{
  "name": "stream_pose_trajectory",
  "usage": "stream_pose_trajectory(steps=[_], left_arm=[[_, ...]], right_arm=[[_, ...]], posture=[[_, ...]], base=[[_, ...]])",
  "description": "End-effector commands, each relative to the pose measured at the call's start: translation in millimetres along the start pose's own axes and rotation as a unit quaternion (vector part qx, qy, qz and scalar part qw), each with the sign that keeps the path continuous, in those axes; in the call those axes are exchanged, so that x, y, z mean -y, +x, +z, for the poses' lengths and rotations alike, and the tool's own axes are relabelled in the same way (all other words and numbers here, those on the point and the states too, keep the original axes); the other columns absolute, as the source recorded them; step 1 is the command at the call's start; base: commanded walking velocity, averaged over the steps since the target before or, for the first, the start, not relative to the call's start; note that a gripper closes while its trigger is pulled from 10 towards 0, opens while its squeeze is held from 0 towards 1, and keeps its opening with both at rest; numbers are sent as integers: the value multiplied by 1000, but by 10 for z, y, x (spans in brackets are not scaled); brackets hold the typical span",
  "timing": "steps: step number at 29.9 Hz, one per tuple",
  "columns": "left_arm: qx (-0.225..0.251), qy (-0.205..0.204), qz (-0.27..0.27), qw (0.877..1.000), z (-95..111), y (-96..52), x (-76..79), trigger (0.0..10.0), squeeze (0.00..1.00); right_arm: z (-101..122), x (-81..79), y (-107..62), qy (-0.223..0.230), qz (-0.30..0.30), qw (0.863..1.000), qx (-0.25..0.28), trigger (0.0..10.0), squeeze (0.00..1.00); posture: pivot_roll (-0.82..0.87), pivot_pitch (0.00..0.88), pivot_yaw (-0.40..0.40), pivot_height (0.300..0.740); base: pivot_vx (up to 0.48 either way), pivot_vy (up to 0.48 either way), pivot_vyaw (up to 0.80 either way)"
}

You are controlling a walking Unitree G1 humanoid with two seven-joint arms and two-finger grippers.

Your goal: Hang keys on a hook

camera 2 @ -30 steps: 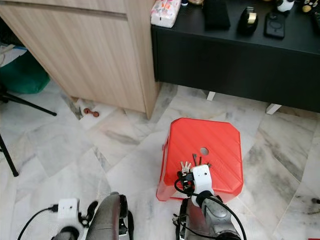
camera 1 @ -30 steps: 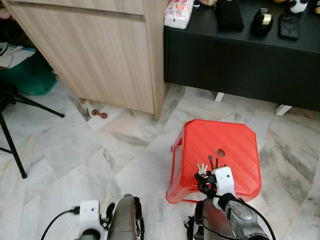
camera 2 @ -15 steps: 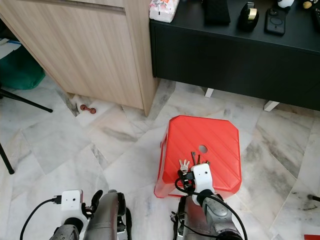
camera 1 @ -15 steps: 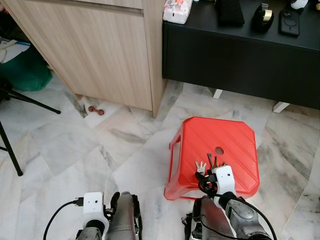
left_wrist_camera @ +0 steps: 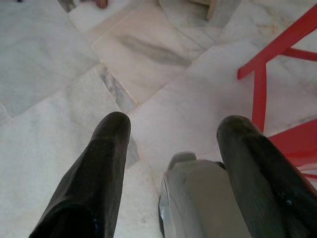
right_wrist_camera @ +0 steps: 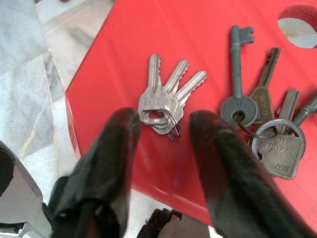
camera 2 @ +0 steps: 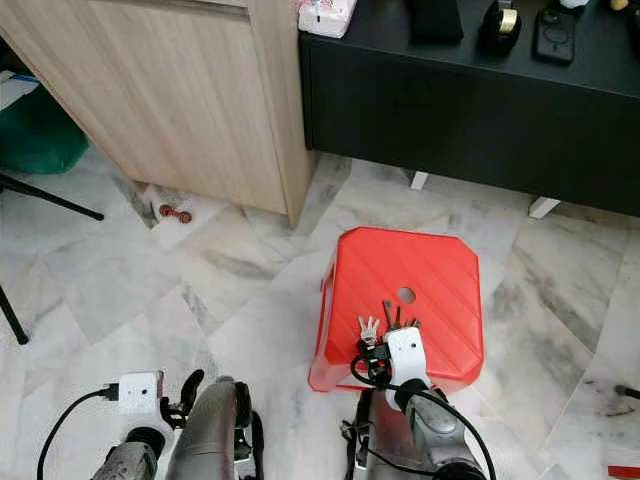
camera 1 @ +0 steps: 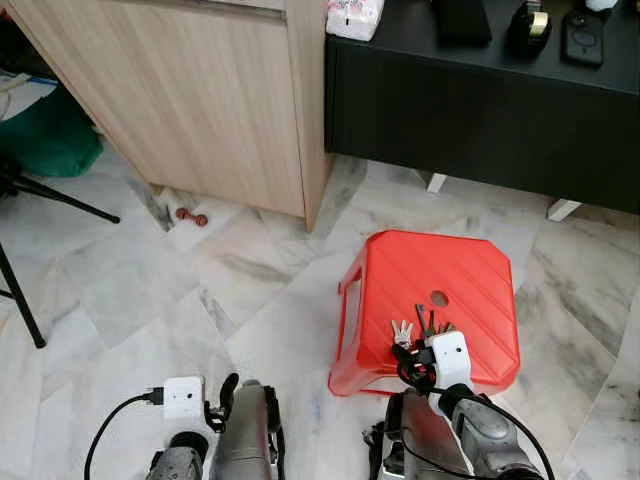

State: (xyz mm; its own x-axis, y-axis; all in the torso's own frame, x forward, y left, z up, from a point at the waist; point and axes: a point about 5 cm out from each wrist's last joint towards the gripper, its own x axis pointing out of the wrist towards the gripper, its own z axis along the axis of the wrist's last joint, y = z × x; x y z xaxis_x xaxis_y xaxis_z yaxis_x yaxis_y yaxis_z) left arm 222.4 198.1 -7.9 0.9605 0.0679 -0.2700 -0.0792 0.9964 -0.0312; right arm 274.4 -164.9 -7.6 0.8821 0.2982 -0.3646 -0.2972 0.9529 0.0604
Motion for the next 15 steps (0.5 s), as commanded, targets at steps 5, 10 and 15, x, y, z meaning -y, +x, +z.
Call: stream_pose_trajectory(steps=[5, 10, 15], left_arm=[[-32, -2, 1, 999, -146, -114, -35, 10000, 0], [-35, -4, 1, 999, -166, -126, -38, 10000, 0], [-38, -4, 2, 999, -181, -135, -42, 10000, 0]], right_arm=[[-171, 15, -93, 8, -14, 1000, -25, 8627, 0], [-167, 17, -91, 8, -15, 1000, -25, 9098, 0], [-160, 20, -88, 6, -16, 1000, -23, 8549, 0]], posture=[[119, 393, -8, 638], [118, 395, -10, 638], [119, 397, -11, 638]], base=[[0, 0, 0], [0, 0, 0], [0, 0, 0]])
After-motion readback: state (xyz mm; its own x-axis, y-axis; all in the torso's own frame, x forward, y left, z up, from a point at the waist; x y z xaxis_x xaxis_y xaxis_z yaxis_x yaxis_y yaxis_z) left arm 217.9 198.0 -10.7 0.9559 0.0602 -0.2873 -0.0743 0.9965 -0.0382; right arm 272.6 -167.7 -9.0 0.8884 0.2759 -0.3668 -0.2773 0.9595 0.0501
